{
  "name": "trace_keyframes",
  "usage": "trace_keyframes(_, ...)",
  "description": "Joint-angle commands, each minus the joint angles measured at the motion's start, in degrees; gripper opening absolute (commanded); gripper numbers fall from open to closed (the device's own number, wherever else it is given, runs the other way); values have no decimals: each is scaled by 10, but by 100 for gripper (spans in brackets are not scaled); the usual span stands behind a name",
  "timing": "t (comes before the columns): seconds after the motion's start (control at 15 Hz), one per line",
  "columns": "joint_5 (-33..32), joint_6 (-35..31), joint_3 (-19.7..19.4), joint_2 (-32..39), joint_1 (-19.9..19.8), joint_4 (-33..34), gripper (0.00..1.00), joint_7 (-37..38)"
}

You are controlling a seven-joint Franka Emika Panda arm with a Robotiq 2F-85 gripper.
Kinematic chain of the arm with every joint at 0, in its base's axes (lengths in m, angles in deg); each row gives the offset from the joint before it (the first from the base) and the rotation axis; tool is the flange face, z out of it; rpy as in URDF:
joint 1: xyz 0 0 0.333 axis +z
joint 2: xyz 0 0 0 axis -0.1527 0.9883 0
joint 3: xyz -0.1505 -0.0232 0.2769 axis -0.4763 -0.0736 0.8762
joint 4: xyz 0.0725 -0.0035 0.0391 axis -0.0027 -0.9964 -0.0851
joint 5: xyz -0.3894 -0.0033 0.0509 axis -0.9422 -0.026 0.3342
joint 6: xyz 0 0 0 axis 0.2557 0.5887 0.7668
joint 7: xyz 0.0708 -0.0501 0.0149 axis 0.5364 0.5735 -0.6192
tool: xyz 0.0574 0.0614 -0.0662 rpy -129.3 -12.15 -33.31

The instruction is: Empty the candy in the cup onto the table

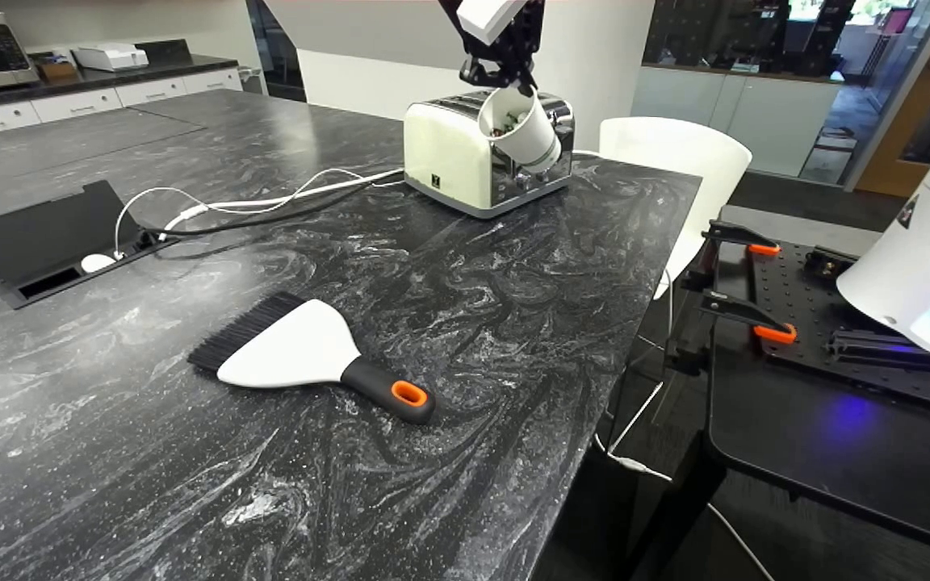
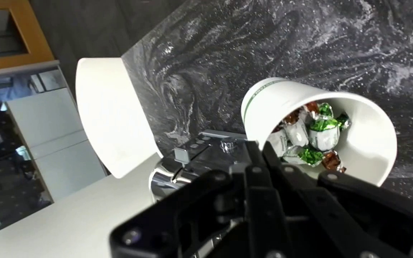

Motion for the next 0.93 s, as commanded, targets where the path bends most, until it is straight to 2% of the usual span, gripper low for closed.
trace_keyframes(0.0, -7, 50, 24, -3, -1, -2, 1, 40)
trace_keyframes(0.33, -6, 59, 46, 48, 4, 15, 1, 51)
trace_keyframes(0.87, 15, 124, 37, 158, 17, 75, 1, 45)
